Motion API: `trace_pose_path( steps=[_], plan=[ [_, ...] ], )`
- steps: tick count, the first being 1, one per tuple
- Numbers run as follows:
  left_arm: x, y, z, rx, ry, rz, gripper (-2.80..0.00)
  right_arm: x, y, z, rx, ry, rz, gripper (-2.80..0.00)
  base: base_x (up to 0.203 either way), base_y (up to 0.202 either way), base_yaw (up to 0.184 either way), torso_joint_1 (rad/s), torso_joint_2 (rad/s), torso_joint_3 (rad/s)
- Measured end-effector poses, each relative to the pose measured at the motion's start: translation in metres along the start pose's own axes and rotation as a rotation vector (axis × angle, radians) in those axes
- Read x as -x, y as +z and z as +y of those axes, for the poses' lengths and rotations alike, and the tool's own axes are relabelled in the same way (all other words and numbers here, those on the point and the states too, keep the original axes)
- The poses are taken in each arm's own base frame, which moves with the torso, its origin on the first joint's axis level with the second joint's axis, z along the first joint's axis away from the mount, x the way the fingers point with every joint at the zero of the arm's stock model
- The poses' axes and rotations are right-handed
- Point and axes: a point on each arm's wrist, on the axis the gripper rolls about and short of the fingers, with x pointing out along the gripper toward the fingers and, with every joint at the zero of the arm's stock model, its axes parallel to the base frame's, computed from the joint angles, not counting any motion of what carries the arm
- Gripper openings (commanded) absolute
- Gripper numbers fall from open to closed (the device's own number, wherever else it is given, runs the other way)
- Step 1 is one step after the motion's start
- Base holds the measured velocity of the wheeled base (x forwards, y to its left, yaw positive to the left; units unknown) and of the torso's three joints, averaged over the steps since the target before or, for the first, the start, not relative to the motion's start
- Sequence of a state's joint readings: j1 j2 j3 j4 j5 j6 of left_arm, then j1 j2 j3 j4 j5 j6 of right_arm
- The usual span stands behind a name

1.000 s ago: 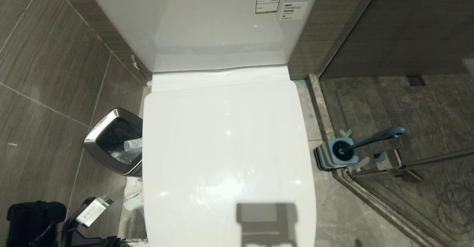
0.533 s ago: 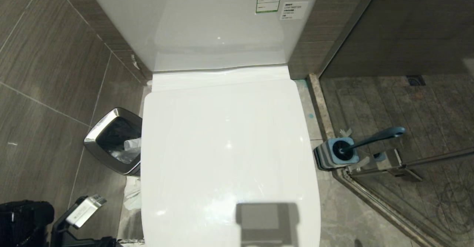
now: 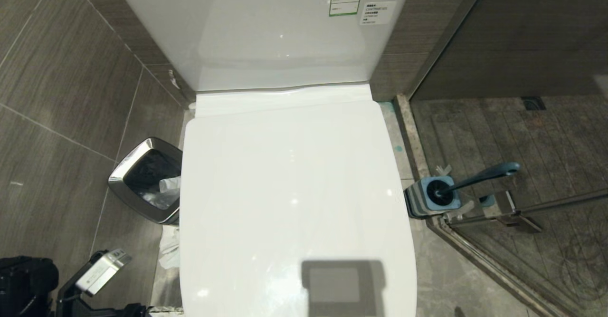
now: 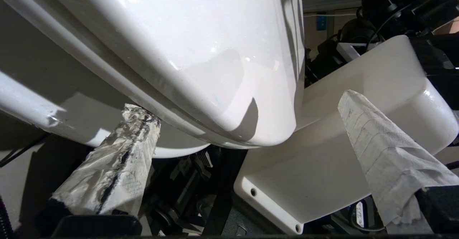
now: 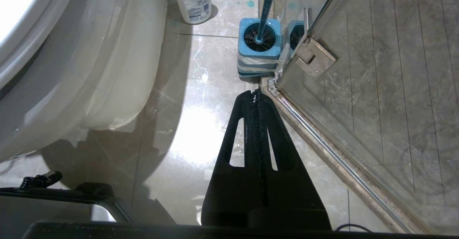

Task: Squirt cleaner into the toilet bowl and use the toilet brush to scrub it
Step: Use the left hand to lift the toilet lid slightly

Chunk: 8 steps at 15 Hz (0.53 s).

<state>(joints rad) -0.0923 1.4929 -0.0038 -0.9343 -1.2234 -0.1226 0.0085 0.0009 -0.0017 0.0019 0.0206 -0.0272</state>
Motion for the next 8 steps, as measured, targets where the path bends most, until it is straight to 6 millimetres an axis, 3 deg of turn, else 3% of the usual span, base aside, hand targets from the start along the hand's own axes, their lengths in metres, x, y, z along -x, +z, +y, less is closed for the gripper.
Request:
trace_pose_path(
  steps=[8],
  plan=[
    [0.0035,0.0055,-0.0098,-0.067,0.026,-0.031,0.0,0.0,0.0,0.0,0.0,0.0,0.0,-2.8,0.0,0.0,0.0,0.0,0.0,0.0]
  ],
)
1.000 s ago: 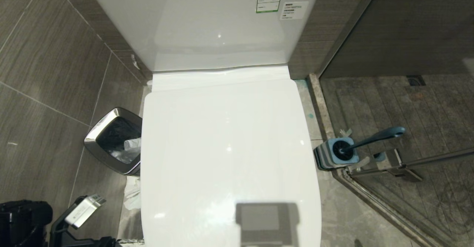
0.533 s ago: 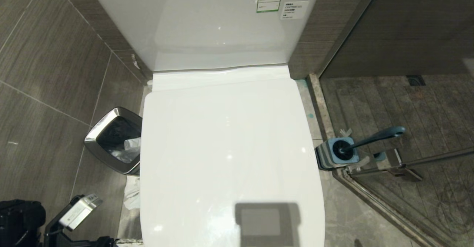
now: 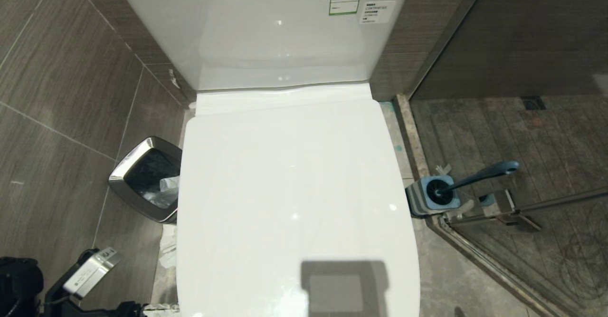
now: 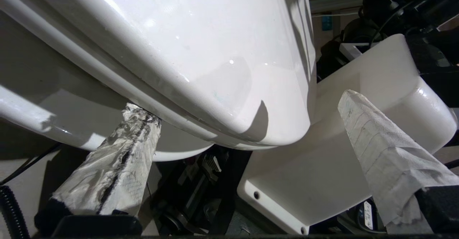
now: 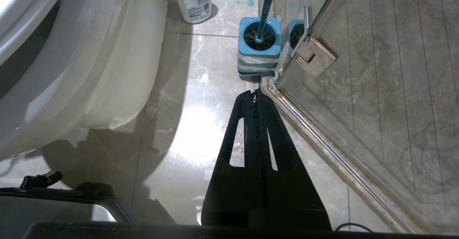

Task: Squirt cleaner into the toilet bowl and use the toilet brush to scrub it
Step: Use the left hand to lift the toilet lid slightly

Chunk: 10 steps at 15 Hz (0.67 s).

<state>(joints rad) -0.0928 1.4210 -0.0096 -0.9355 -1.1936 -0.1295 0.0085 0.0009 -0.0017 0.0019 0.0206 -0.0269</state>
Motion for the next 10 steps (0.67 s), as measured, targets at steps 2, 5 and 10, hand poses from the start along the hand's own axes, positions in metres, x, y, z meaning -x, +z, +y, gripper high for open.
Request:
trace_pose_path(
  steps=[2,5,10],
  plan=[
    [0.0006,0.0015,-0.0013,-0.007,0.016,-0.009,0.0,0.0,0.0,0.0,0.0,0.0,0.0,-2.8,0.0,0.0,0.0,0.0,0.0,0.0],
    [0.0011,0.0025,-0.0021,-0.018,0.029,-0.015,0.0,0.0,0.0,0.0,0.0,0.0,0.0,-2.8,0.0,0.0,0.0,0.0,0.0,0.0],
    [0.0013,0.0056,-0.003,-0.063,0.036,-0.028,0.0,0.0,0.0,0.0,0.0,0.0,0.0,-2.8,0.0,0.0,0.0,0.0,0.0,0.0]
  ],
)
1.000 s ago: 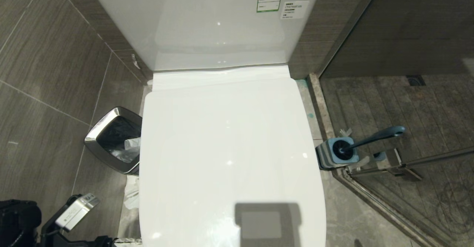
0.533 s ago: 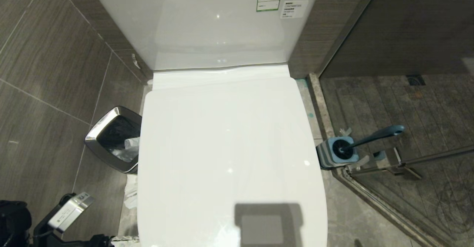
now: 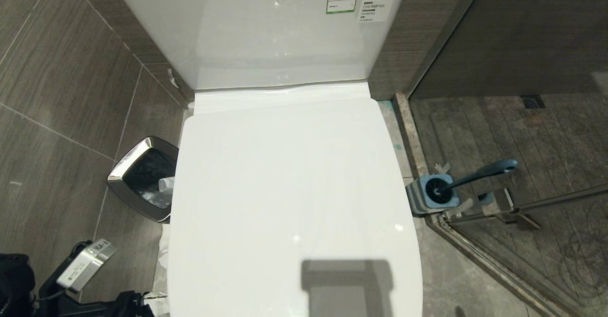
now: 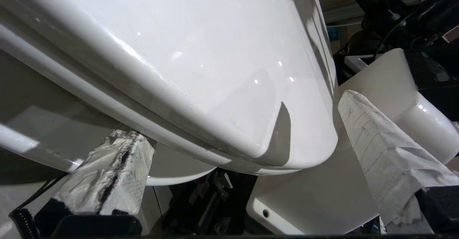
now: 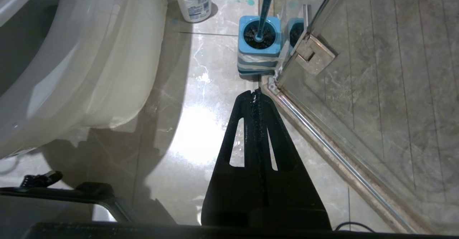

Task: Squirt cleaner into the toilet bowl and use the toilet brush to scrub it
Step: Use the left hand to lift the toilet lid slightly

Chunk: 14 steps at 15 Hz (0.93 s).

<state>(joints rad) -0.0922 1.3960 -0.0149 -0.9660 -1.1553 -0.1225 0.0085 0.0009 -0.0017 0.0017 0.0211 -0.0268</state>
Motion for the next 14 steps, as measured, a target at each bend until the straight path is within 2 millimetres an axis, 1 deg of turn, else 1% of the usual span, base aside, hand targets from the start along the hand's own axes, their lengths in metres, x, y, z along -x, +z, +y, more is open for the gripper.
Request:
trace_pose_path(
  steps=[14],
  plan=[
    [0.0003,-0.0001,-0.0005,0.012,-0.001,0.002,0.0,0.0,0.0,0.0,0.0,0.0,0.0,-2.8,0.0,0.0,0.0,0.0,0.0,0.0]
  ],
)
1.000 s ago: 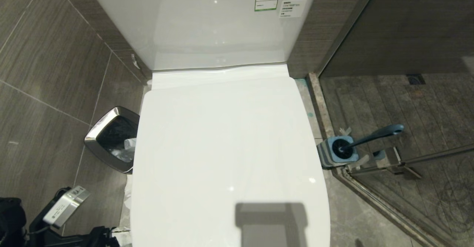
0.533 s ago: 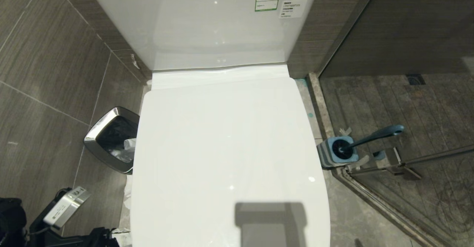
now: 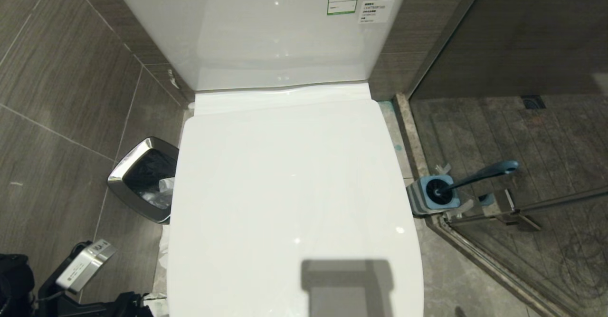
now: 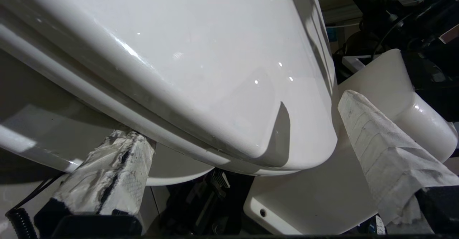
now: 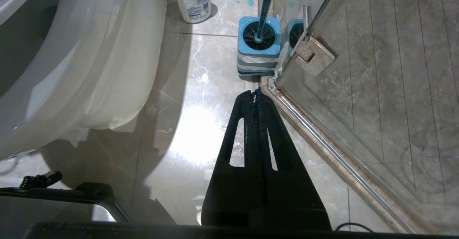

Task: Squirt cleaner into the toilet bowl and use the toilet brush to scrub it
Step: Use the left hand to lift the toilet lid slightly

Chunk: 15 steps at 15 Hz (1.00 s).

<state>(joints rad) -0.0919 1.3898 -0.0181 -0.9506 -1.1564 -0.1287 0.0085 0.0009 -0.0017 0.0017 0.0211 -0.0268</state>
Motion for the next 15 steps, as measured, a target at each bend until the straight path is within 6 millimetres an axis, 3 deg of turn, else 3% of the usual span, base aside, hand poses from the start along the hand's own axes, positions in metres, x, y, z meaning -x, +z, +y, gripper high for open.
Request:
trace_pose_path(
  steps=[15],
  plan=[
    [0.0008,0.0013,0.001,-0.013,-0.013,-0.003,0.0,0.0,0.0,0.0,0.0,0.0,0.0,-2.8,0.0,0.0,0.0,0.0,0.0,0.0]
  ],
)
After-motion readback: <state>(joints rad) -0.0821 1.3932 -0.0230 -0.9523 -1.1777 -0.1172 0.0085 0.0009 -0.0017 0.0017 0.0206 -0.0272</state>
